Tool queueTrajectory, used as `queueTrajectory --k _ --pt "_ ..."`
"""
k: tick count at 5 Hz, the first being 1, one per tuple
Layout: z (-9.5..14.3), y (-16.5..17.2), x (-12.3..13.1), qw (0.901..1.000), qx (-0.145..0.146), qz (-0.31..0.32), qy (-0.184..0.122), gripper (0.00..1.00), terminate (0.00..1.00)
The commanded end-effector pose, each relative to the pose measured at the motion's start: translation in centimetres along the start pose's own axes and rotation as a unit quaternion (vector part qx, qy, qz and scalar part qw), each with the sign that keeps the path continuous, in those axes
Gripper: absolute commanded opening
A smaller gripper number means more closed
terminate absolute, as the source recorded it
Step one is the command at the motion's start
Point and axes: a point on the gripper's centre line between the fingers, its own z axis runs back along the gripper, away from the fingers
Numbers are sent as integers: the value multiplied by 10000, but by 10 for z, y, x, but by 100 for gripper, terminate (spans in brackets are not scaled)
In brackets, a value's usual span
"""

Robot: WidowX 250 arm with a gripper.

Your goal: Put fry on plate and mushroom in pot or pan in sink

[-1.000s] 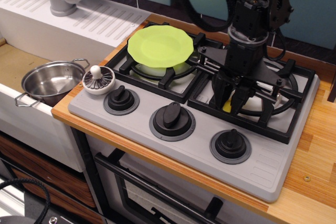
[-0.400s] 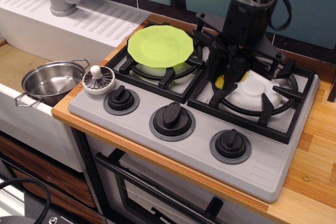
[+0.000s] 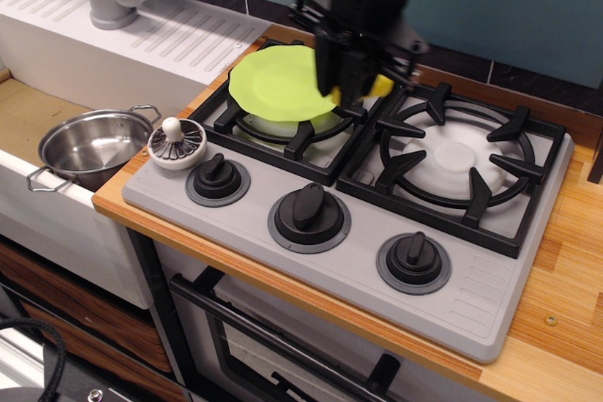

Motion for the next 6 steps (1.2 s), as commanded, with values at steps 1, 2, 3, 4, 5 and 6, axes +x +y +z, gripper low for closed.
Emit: queueTrajectory --k 1,2,3,4,5,6 --pt "-16 43 1 9980 109 -238 -570 0 0" --pt "-23 61 4 9966 90 -398 -718 0 0" --pt "-24 70 7 9956 102 -509 -785 0 0" --pt "-24 77 11 9947 99 -591 -834 0 0" --pt "-27 67 15 9958 141 -552 -717 100 0" --pt "-17 56 12 9977 73 -429 -524 100 0"
